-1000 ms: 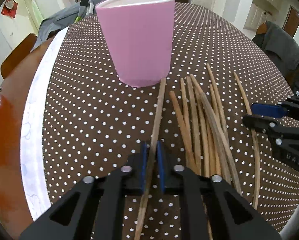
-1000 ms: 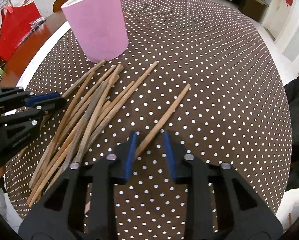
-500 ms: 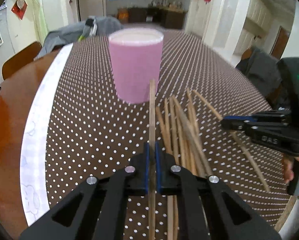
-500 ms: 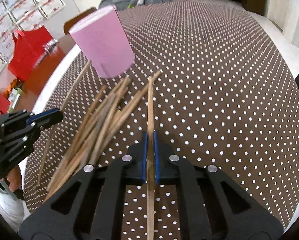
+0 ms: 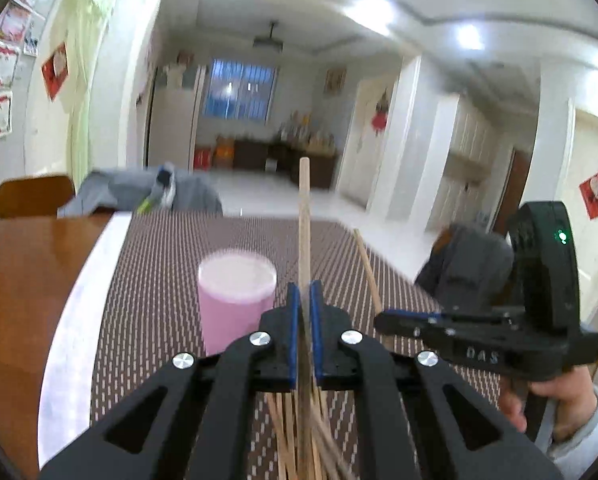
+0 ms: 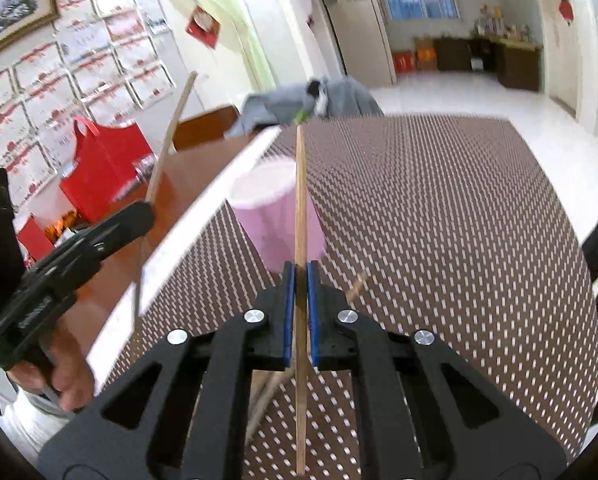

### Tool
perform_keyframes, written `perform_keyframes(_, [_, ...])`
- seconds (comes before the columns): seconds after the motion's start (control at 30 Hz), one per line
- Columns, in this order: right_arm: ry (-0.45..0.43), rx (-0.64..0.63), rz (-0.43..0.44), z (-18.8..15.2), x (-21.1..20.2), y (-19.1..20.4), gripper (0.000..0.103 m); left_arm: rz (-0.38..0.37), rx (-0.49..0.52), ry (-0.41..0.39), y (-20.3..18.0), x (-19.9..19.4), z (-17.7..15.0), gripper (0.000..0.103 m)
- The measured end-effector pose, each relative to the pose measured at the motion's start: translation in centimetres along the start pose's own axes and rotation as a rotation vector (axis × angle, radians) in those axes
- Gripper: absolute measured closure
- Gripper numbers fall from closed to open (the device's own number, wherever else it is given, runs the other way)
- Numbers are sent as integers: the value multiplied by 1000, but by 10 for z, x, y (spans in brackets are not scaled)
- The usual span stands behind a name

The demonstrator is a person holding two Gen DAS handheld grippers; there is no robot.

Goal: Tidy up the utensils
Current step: 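Lift both held chopsticks and lower them upright into the pink cup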

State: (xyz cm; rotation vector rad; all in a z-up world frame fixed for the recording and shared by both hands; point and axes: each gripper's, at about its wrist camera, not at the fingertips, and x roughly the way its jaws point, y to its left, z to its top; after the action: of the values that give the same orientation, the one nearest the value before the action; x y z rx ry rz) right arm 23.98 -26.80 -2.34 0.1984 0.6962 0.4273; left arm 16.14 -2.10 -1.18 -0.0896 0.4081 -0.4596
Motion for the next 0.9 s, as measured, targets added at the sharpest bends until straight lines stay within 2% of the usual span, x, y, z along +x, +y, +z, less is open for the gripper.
perform_keyframes(0.2, [-101,-30,18,28,-6,43,96,45,-14,-135,6,8,29,97])
perform_keyframes(0.37, [-168,-42,21,50,-4,53,96,43,-54,-228,19,17,47,97])
perform_keyframes(0.57, [-258,-77,3,72,-1,78,96,92,-48,-363,25,29,59,97])
perform_keyframes(0.8, [-333,-93,8,97,8,88,96,120,-72,-474,35,43,74,96])
perform_keyframes(0.9, [-362,-89,4,105,13,89,96,131,-89,-495,43,51,77,96])
